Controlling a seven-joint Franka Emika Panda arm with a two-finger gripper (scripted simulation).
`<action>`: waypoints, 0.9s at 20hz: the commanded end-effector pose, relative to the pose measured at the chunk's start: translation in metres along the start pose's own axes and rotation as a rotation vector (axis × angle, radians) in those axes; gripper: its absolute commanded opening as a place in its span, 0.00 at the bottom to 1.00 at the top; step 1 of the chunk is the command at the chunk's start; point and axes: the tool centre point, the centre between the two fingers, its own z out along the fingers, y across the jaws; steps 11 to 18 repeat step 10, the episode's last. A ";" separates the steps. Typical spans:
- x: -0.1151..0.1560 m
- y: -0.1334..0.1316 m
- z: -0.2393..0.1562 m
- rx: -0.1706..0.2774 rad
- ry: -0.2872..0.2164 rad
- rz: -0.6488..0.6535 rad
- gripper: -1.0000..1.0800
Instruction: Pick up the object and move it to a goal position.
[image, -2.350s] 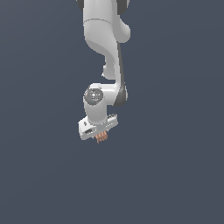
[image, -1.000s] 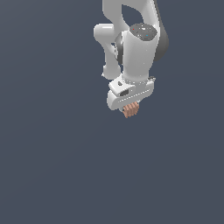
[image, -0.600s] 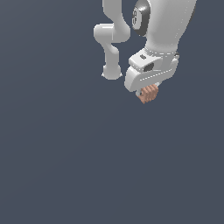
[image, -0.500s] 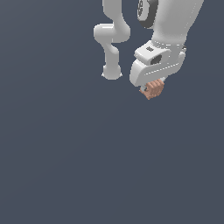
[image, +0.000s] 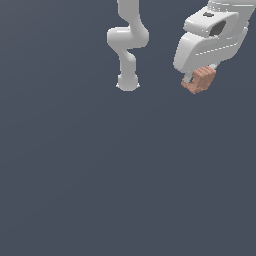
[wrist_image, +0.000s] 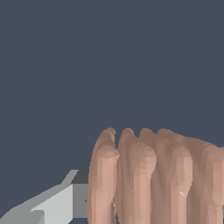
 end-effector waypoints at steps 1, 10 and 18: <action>0.003 -0.008 -0.011 0.001 -0.001 0.002 0.00; 0.007 -0.017 -0.023 0.001 -0.001 0.002 0.00; 0.007 -0.017 -0.023 0.001 -0.001 0.002 0.00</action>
